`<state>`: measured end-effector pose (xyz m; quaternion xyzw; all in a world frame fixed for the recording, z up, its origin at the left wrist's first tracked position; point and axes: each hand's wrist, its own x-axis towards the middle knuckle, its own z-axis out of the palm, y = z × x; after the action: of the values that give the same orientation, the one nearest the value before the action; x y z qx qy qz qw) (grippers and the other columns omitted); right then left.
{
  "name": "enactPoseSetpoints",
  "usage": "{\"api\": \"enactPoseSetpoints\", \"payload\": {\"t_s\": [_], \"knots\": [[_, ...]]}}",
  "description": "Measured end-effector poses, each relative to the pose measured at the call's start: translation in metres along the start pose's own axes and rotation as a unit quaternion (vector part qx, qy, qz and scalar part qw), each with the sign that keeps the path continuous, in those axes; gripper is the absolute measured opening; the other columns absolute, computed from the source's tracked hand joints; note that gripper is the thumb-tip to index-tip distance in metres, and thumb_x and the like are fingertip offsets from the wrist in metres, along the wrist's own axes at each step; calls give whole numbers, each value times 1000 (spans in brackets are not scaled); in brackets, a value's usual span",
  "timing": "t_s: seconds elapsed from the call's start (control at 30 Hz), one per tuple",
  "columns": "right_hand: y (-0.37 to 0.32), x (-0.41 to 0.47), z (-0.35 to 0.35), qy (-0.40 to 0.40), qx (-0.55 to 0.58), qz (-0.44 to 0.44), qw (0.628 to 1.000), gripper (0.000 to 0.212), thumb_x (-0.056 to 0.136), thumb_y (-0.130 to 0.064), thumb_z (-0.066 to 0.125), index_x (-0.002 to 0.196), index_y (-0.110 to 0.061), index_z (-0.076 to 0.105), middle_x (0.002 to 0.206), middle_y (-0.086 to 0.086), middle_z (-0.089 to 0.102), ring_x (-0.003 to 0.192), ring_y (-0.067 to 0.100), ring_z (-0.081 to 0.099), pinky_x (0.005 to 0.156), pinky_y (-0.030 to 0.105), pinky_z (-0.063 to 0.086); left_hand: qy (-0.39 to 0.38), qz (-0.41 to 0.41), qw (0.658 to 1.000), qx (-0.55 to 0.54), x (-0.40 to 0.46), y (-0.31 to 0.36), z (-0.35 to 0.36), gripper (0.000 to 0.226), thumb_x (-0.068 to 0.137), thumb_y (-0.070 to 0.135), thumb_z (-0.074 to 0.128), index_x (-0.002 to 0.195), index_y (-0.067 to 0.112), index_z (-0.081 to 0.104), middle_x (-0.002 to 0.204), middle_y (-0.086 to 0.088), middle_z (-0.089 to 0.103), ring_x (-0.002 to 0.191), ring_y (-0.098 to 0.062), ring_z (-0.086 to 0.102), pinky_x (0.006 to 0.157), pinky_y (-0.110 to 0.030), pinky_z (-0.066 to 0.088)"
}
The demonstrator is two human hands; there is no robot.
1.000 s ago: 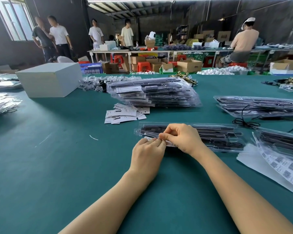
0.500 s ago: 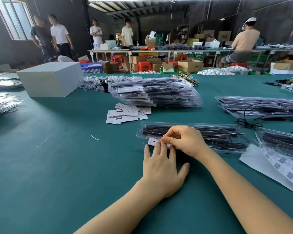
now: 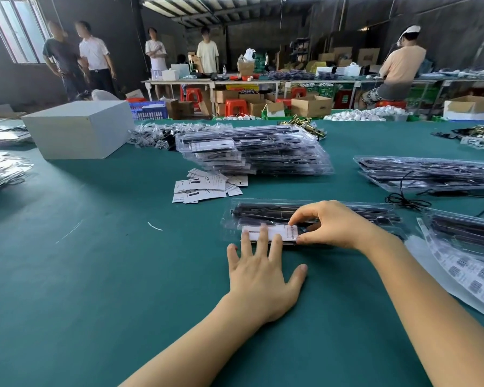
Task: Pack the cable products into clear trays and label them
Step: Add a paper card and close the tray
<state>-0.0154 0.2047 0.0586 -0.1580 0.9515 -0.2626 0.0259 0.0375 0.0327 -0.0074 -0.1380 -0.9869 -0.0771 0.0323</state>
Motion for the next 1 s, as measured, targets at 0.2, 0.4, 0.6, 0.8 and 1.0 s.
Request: {"api": "enactPoseSetpoints", "payload": {"t_s": [0.2,0.4,0.6,0.8,1.0], "knots": [[-3,-3,2,6,-24,-19,1000,24,76,-19,74,97,-30,71,101,-12,65,97,8,60,89,32,51,-8,-8,1000,-5,-1,0,2,75,87,73,15,147,28,12,160,-7,-16,146,-28,-15,111,-54,-2],[-1,-2,2,19,-41,-24,999,22,74,-23,75,94,-31,72,97,-14,66,92,5,63,88,33,51,-35,-29,999,-4,-3,1,3,84,82,79,7,151,33,-5,155,-15,-27,142,-24,-29,110,-55,-15],[-2,1,2,4,-76,-30,997,22,76,-32,76,97,-29,71,100,-11,64,94,8,60,88,35,49,-43,-38,998,21,-5,-1,-2,80,82,79,6,150,38,-10,154,-15,-30,140,-29,-34,104,-59,-27],[-3,4,5,9,-105,-31,994,21,76,-46,74,90,-31,69,97,-11,63,93,8,59,85,35,50,-40,-68,990,120,-11,7,-14,67,92,66,10,151,36,-4,147,-44,-5,140,-53,-8,98,-60,-31],[-4,5,6,6,-116,-34,993,18,75,-45,74,86,-33,67,95,-10,62,91,10,57,84,34,49,34,-79,988,129,-8,-12,-27,57,101,43,21,141,6,37,145,-12,43,141,-33,26,114,-55,4]]}}
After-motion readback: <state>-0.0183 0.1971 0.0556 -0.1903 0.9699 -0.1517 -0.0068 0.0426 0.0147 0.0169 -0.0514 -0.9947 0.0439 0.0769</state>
